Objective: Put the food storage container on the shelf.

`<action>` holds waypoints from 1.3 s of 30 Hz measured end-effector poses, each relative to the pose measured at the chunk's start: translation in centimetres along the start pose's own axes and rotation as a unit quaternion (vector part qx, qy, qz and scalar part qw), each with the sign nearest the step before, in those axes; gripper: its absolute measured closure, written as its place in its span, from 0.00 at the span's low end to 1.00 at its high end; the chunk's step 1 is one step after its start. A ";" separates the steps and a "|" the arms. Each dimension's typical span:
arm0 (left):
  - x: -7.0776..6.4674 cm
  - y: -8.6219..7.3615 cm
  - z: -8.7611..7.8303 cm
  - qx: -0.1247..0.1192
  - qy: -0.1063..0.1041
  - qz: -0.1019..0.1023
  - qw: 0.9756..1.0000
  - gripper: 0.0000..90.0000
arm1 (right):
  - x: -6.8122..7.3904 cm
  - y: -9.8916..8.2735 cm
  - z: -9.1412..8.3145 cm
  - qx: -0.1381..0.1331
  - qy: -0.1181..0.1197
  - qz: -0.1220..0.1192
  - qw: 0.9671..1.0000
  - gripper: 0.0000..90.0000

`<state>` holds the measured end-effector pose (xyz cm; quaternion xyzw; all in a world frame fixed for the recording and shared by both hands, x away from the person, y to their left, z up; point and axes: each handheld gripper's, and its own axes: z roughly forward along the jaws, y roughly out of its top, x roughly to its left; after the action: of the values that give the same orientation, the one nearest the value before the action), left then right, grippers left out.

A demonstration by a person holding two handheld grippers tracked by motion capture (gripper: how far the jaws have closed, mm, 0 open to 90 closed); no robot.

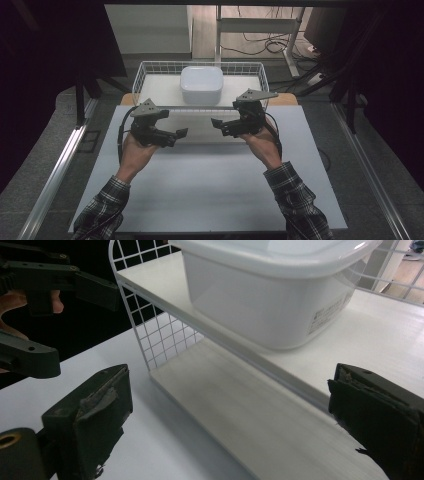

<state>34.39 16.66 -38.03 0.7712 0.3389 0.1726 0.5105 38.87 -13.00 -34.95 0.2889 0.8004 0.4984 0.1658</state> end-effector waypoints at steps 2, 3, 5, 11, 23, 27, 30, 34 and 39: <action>-0.3 -0.3 0.0 0.000 0.000 0.002 1.000 0.06 | 0.1 -0.2 -0.1 -0.001 0.001 -0.001 1.000 0.04; -0.4 -0.5 0.0 0.000 0.000 0.001 1.000 0.06 | 0.1 -0.3 -0.2 0.000 0.003 -0.001 1.000 0.04; -0.5 -1.0 -0.1 0.000 -0.003 -0.003 1.000 0.06 | 0.4 -0.7 -0.3 0.000 0.005 -0.002 1.000 0.04; -0.9 -2.1 -0.1 0.000 -0.008 -0.010 1.000 0.07 | 0.8 -1.7 -0.5 0.002 0.008 -0.004 1.000 0.04; -2.0 -4.6 0.6 0.007 -0.012 -0.008 1.000 0.07 | 1.6 -4.1 -0.5 0.004 0.011 -0.012 1.000 0.04; -2.2 -5.3 0.9 0.011 -0.016 -0.010 1.000 0.07 | 1.6 -4.9 -0.5 0.004 0.010 -0.013 1.000 0.04; -2.3 -5.9 1.3 0.018 -0.019 -0.012 1.000 0.07 | 1.7 -5.7 -0.5 0.006 0.011 -0.011 1.000 0.04; -2.4 -6.6 1.6 0.023 -0.025 -0.019 0.999 0.07 | 1.8 -6.9 -0.4 0.018 0.007 -0.019 1.000 0.02; -2.9 -7.4 1.5 0.024 -0.030 -0.021 0.999 0.06 | 1.8 -7.9 -0.7 0.022 0.009 -0.020 1.000 0.02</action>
<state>30.70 15.48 -45.10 0.7809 0.3441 0.1304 0.5049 34.77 -15.05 -41.63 0.2720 0.8183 0.4798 0.1621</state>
